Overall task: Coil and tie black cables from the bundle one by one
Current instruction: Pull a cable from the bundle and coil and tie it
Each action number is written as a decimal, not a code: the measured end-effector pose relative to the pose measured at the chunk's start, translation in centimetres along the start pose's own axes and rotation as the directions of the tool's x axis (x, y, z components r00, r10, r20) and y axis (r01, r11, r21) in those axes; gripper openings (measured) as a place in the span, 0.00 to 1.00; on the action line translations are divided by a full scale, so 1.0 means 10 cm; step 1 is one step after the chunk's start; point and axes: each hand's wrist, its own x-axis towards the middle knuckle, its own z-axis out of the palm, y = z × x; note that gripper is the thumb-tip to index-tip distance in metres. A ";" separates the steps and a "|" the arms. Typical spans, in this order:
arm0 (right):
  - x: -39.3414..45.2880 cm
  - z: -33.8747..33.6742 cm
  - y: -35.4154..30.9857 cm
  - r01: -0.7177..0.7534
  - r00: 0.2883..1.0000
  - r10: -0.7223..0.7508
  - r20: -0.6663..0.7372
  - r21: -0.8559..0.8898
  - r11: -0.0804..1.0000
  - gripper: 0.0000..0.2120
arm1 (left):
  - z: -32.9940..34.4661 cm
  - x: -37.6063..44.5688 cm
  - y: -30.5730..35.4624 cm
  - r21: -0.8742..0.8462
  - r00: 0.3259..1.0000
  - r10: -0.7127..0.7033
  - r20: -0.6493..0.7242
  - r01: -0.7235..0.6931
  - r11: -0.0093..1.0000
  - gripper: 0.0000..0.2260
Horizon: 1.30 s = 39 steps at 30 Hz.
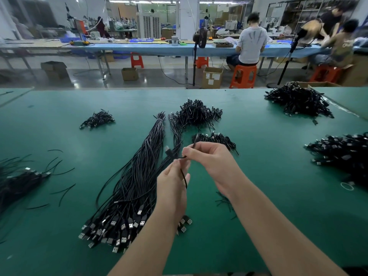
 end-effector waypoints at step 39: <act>-0.23 0.15 0.54 -0.562 0.799 0.557 0.225 0.609 0.560 0.05 | -0.11 0.05 0.40 -0.189 0.931 -0.003 0.364 0.077 0.979 0.14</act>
